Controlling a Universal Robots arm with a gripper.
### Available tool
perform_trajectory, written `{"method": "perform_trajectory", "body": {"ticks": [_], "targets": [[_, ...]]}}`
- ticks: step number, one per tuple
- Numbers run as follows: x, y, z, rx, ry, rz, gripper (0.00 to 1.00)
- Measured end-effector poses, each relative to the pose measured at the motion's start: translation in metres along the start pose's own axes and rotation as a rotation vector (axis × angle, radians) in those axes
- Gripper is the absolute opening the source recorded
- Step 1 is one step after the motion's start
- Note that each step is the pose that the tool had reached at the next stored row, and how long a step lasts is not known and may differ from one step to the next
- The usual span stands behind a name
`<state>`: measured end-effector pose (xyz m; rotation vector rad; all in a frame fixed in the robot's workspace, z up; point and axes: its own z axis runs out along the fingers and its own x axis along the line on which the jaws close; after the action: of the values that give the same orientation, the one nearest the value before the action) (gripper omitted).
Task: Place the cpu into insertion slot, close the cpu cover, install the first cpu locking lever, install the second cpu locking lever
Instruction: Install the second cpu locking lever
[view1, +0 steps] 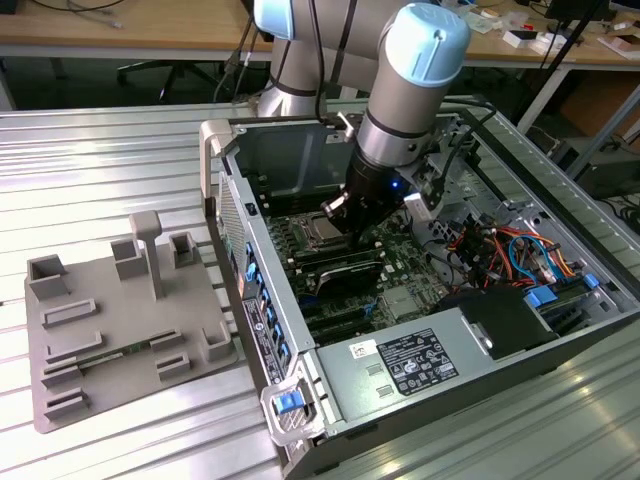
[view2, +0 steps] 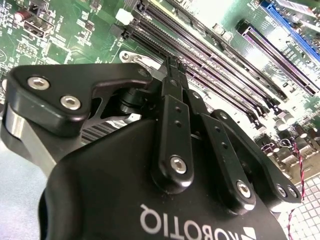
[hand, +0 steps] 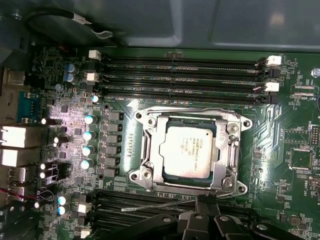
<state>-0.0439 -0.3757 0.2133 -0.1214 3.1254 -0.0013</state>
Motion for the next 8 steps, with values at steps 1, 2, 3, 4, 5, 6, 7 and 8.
{"method": "perform_trajectory", "body": {"ticks": [1,2,3,4,5,6,7,8], "targets": [[0.0003,0.0000,0.0001,0.0000,0.0000,0.000,0.11],[0.0006,0.0001,0.0001,0.0000,0.0000,0.000,0.11],[0.0009,0.0001,0.0002,0.0000,0.0001,0.000,0.11],[0.0011,0.0001,0.0003,0.0000,0.0001,0.000,0.11],[0.0014,0.0001,0.0004,0.0000,0.0000,0.000,0.11],[0.0019,0.0001,0.0006,0.0000,0.0001,0.000,0.11],[0.0022,0.0002,0.0007,0.0000,0.0000,0.000,0.11],[0.0024,0.0002,0.0008,0.0000,0.0000,0.000,0.11]]}}
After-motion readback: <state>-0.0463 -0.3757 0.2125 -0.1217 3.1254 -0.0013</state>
